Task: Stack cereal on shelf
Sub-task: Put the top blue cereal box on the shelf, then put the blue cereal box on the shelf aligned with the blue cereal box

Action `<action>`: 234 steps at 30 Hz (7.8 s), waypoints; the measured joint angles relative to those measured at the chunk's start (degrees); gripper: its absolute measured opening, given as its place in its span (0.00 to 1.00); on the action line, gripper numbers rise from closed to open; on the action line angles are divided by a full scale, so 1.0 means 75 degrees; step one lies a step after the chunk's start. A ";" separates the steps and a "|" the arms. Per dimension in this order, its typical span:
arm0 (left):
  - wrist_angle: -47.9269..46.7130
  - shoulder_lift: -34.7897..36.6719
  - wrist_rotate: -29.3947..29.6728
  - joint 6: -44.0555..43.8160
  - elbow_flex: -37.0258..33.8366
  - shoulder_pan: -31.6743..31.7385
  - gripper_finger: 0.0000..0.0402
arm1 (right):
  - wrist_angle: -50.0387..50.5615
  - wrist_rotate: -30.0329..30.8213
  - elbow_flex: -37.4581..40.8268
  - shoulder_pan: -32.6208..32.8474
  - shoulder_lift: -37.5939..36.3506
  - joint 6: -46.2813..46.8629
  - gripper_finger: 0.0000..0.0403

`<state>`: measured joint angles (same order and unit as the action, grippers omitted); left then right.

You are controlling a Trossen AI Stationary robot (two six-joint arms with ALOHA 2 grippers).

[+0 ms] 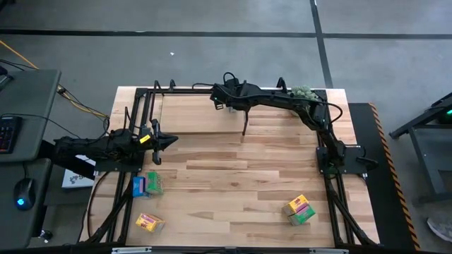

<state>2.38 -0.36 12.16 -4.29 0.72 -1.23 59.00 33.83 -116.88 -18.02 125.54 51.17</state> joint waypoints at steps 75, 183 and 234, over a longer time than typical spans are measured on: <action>0.0001 0.0002 0.0001 -0.0001 -0.0001 0.0003 0.01 | 0.3950 0.0131 -0.0125 0.1737 -0.2594 -0.3063 0.50; -1.2049 -0.8651 -0.0503 -1.8173 0.8663 -0.8818 0.58 | -1.1846 -0.1050 1.2595 0.4849 -0.9588 -0.6221 0.50; -1.1024 -1.1109 -0.0606 -1.8141 0.7853 -0.8419 0.58 | -1.1785 -0.1044 1.2595 0.4851 -0.9588 -0.5822 0.50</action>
<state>-80.30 -83.68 7.62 -140.35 59.61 -64.38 -29.39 26.00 -22.41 18.36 53.63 7.51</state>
